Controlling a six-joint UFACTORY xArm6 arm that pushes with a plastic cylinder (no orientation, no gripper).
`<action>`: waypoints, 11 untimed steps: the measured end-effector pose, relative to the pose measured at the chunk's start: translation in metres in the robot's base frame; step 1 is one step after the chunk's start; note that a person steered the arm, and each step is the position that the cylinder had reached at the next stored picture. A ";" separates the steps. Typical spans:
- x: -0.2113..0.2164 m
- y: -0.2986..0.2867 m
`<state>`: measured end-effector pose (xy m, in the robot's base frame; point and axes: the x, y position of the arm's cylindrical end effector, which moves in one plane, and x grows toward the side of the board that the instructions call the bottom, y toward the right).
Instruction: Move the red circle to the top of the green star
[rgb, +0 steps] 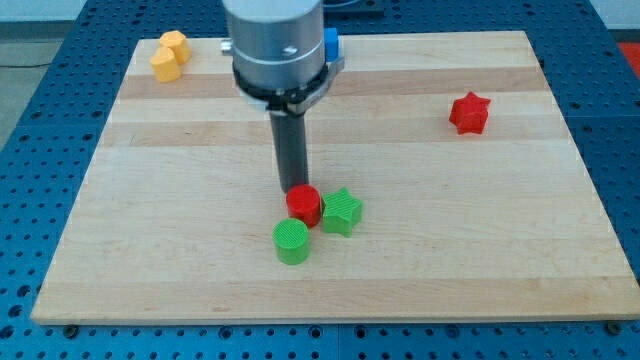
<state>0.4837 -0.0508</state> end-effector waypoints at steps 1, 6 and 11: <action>0.023 -0.005; 0.040 0.003; 0.017 0.060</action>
